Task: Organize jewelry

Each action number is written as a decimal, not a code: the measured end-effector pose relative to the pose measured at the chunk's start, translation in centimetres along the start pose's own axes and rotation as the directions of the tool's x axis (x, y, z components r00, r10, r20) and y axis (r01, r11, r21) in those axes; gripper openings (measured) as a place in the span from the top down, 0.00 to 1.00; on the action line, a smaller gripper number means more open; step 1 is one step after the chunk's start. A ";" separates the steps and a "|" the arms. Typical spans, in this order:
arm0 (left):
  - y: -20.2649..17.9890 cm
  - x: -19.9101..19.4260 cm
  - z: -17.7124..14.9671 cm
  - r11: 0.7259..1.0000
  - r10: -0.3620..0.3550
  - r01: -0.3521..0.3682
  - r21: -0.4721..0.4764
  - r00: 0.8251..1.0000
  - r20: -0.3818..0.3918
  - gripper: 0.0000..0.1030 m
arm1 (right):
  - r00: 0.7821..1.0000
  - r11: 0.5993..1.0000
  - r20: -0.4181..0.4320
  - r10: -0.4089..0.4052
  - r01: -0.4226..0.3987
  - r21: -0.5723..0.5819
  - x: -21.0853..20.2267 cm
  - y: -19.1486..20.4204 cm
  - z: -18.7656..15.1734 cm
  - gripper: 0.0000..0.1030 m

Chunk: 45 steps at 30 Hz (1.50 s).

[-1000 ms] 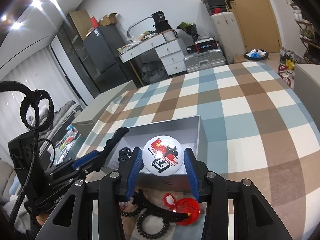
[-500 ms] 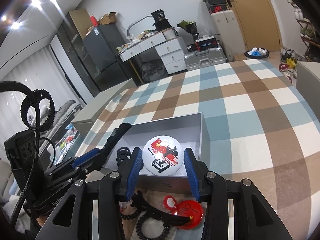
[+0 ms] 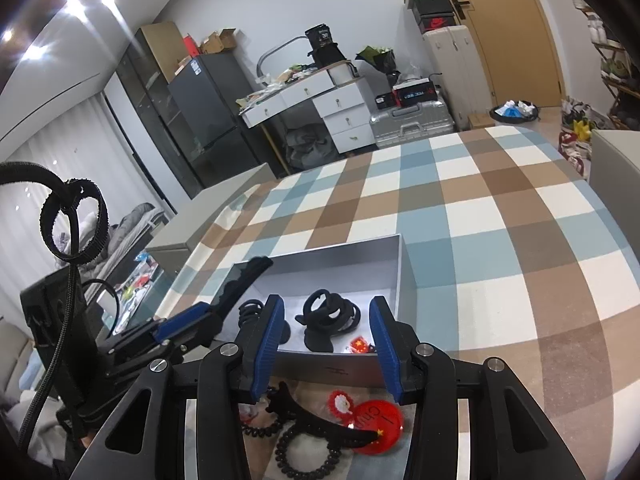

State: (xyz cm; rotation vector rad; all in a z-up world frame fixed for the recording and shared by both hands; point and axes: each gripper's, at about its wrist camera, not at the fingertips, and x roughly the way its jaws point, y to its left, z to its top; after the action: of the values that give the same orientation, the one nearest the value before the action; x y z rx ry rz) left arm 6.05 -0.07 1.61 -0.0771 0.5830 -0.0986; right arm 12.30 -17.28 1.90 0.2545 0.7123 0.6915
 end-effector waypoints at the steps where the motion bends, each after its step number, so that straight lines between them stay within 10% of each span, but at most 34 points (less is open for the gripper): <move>1: -0.1 0.0 0.0 1.000 0.009 -0.009 0.004 1.000 -0.001 0.80 | 1.000 1.000 0.001 -0.002 0.002 0.003 -0.1 -0.1 0.0 0.57; 8: 0.3 -0.6 0.0 0.999 -0.018 0.017 -0.036 0.999 -0.031 0.40 | 0.999 1.000 -0.014 -0.029 0.029 -0.004 -0.5 -0.1 -0.1 0.47; 21: -1.2 -2.4 -1.3 1.000 0.009 -0.011 -0.023 0.995 -0.098 0.01 | 0.985 0.990 -0.109 -0.132 0.124 -0.070 -2.4 0.5 -1.1 0.06; 32: -1.7 -0.6 -2.7 0.998 0.035 -0.023 0.063 0.979 -0.200 0.01 | 0.944 0.969 -0.257 -0.206 0.160 -0.186 0.8 1.0 -3.8 0.08; 45: -1.9 -0.3 -3.4 0.996 0.026 -0.004 0.088 0.969 -0.246 0.01 | 0.932 0.957 -0.314 -0.182 0.094 -0.274 2.1 2.7 -5.4 0.34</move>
State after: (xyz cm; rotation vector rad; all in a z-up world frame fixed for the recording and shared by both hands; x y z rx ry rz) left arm 3.78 -2.05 -0.89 0.0250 0.8272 -0.1197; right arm 8.47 -13.90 -1.99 -0.1558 0.9478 0.6894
